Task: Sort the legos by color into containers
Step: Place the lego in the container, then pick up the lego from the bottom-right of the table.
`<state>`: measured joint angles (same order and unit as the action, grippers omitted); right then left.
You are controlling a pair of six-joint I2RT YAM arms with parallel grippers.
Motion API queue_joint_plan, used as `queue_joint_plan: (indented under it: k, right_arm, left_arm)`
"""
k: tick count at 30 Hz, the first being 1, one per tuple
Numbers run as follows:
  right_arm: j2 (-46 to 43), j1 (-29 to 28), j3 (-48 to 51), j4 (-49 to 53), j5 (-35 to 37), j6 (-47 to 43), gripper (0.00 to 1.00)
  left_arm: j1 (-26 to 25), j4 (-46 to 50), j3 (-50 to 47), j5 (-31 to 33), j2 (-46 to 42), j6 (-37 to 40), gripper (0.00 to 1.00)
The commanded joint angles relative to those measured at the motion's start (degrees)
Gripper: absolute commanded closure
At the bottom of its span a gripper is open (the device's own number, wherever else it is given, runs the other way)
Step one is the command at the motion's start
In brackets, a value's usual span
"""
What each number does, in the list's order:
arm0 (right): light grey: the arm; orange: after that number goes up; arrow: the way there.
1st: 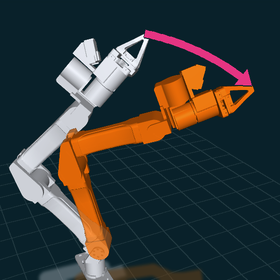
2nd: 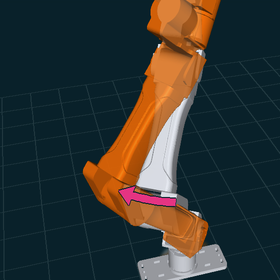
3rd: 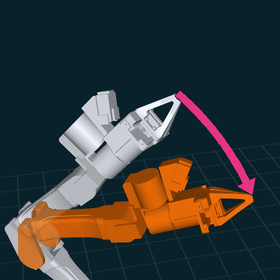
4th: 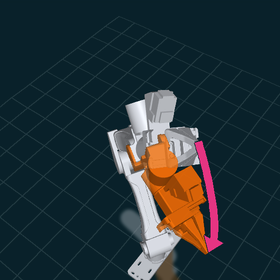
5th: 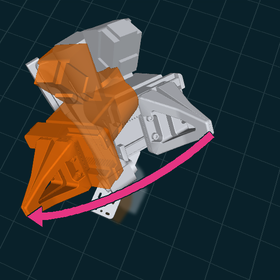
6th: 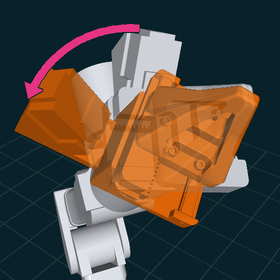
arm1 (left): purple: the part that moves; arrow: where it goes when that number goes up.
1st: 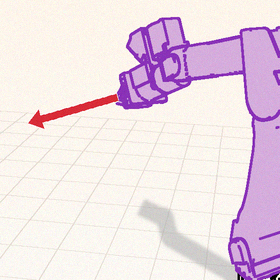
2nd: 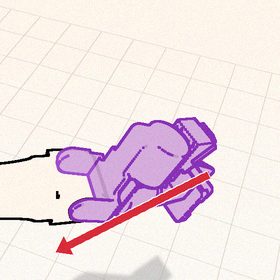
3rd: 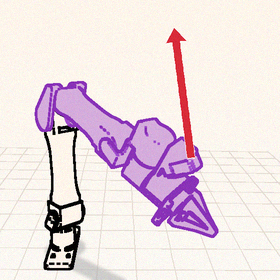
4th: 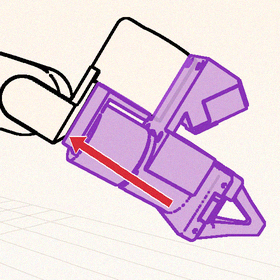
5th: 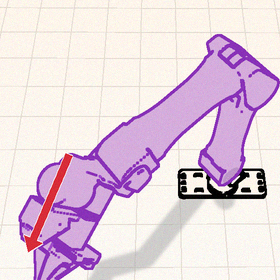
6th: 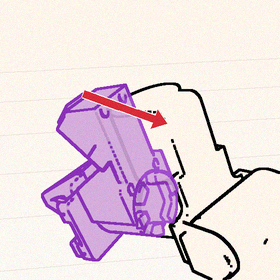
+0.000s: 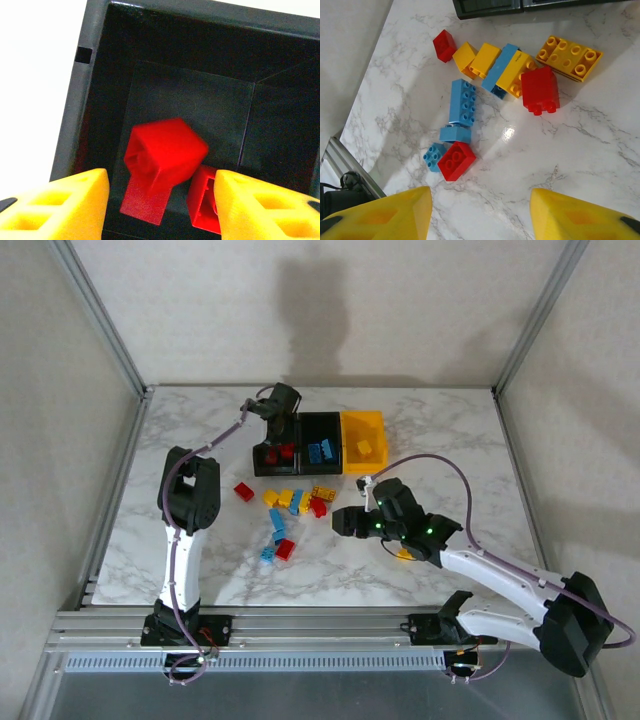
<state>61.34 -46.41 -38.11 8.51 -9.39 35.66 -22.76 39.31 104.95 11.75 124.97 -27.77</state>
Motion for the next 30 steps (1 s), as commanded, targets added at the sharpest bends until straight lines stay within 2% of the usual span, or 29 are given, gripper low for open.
queue_joint_plan:
  k: [1, 5, 6, 8, 11, 16, 21, 23, 26, 30]
  right_arm:
    - [-1.53, -0.55, -0.03, 1.51, 2.2, 0.69, 0.46]
    - [-1.52, -0.59, -2.82, 6.47, 7.41, 1.74, 0.43]
    - [-1.18, -0.5, -4.0, 9.09, 10.02, 2.4, 0.39]
    - [-0.55, -0.46, -5.98, 13.43, 13.48, 3.54, 0.37]
    - [-0.9, -0.18, -7.51, 18.87, 18.01, 6.38, 0.29]
    - [-2.53, 3.21, -9.21, 27.22, 19.76, 11.32, 0.3]
    - [-1.75, 10.02, -9.13, 37.6, 19.69, 16.94, 0.33]
    - [-1.5, 11.63, -7.91, 39.49, 19.83, 19.19, 0.32]
    - [-0.99, 13.35, -5.62, 40.05, 19.32, 22.58, 0.23]
    - [1.17, 14.28, -3.54, 38.96, 18.22, 24.46, 0.23]
  left_arm:
    - [0.18, 2.2, 1.67, -1.52, -3.82, 0.77, 0.42]
    - [-0.75, 1.62, -0.02, -4.24, -8.18, 0.97, 0.41]
    - [-1.11, 1.03, -1.06, -5.25, -9.61, 1.21, 0.41]
    - [-1.79, -0.75, -3.94, -7.54, -12.91, 1.47, 0.4]
    - [-2.67, -5.59, -10.49, -13.74, -18.72, 1.83, 0.36]
    - [-4.83, -13.28, -22.87, -25.88, -28.47, 1.52, 0.34]
    - [-8.79, -19.08, -34.03, -33.04, -36.33, 1.2, 0.34]
    - [-10.96, -21.55, -38.16, -34.17, -39.26, 1.01, 0.34]
    - [-14.24, -25.06, -44.0, -34.6, -42.51, 0.03, 0.34]
    - [-17.97, -28.58, -49.45, -32.39, -45.06, -2.46, 0.34]
